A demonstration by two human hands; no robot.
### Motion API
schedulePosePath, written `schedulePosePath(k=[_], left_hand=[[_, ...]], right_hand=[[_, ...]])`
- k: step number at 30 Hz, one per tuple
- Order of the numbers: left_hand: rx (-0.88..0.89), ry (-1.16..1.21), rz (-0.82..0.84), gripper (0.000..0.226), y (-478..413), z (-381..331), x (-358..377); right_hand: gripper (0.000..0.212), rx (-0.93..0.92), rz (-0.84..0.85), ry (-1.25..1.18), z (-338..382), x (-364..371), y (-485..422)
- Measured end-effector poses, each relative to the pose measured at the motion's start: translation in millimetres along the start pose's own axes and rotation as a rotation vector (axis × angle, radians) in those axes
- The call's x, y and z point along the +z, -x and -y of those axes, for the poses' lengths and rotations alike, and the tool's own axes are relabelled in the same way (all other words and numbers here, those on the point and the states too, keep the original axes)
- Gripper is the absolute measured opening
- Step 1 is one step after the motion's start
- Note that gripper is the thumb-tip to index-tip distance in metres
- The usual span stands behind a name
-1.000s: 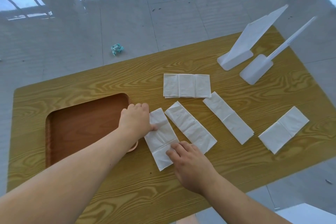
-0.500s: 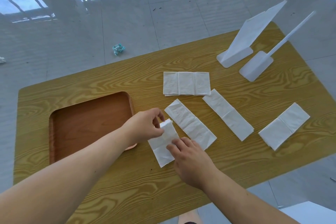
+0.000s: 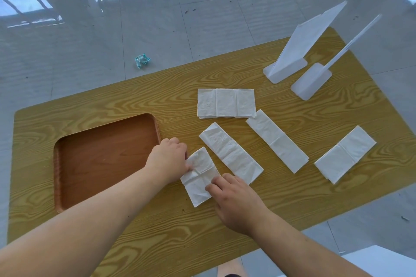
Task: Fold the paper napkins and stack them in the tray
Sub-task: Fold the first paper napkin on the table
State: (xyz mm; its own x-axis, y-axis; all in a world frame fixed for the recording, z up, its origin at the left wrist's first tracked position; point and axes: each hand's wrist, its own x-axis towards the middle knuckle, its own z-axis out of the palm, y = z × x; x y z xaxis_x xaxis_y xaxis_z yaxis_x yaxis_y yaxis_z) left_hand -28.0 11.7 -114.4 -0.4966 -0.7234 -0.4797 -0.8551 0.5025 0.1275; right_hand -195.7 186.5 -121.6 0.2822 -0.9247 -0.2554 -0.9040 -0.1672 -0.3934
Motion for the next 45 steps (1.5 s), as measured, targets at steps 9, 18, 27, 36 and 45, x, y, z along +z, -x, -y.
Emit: schedulePosePath(k=[9, 18, 27, 36, 45], left_hand=[[0.129, 0.343, 0.014, 0.017, 15.0, -6.8, -15.5], [-0.005, -0.215, -0.129, 0.06, 9.8, -11.3, 6.9], [-0.042, 0.212, 0.014, 0.01, -0.9, -12.1, -0.5], [0.17, 0.454, 0.016, 0.03, 28.9, -8.4, -16.8], [0.161, -0.092, 0.005, 0.05, 12.4, -10.6, 13.2]], right_hand=[[0.038, 0.061, -0.049, -0.047, -1.0, -4.7, 5.0], [0.04, 0.052, -0.09, -0.039, 3.1, -2.1, 10.9], [0.046, 0.011, -0.028, -0.018, 7.2, 10.4, 12.5], [0.035, 0.004, -0.078, -0.013, 9.9, 1.9, 11.2], [0.026, 0.08, -0.071, -0.024, 0.2, -1.3, 6.9]])
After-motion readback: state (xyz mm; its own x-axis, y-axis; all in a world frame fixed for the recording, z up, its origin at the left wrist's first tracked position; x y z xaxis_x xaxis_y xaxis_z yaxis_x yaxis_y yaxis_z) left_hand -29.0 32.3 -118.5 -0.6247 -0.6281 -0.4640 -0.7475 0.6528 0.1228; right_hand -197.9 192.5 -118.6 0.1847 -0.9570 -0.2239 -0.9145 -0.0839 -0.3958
